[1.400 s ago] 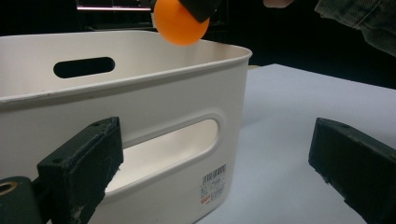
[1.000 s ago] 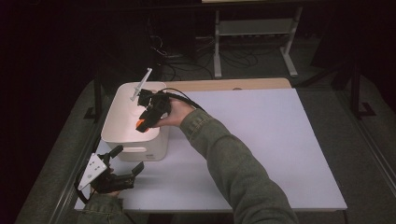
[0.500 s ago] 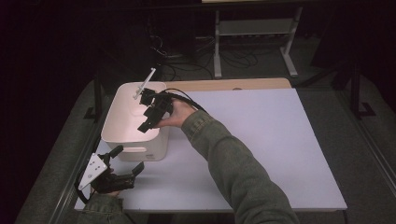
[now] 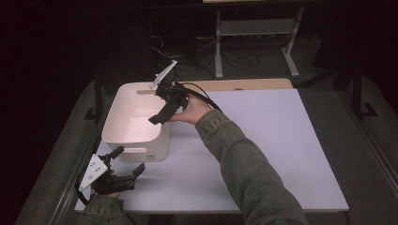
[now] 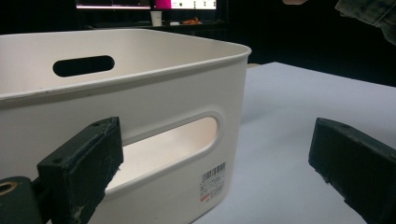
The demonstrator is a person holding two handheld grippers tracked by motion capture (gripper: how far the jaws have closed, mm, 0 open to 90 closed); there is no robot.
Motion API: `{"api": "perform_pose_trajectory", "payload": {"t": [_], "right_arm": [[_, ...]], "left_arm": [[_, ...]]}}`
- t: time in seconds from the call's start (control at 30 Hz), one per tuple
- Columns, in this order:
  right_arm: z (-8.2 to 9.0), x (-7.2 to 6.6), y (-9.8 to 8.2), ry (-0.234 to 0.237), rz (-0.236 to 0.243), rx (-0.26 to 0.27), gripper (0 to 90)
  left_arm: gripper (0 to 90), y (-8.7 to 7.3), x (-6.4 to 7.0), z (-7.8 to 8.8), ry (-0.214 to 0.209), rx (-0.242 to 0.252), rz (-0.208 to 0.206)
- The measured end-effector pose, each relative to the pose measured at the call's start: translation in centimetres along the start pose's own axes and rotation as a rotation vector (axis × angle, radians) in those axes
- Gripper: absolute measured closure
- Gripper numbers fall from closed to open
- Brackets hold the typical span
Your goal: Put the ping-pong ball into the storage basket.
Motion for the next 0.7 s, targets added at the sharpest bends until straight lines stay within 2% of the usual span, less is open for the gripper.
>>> {"api": "perform_pose_trajectory", "payload": {"t": [0.7], "right_arm": [[3.8, 0.6, -3.4, -0.05, -0.041, 0.066, 0.0]], "left_arm": [[2.6, 0.0, 0.1, -0.1, -0.003, -0.002, -0.003]]}}
Point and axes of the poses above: each handheld gripper's, and its own axes: z roughly backward along the jaws, y roughly out of its top, x roughly to its right, the point moved 5 cm from there along -z, roughly forward along the jaws, and after that the axes turned 2 degrees about x, right-handed, at the moved point
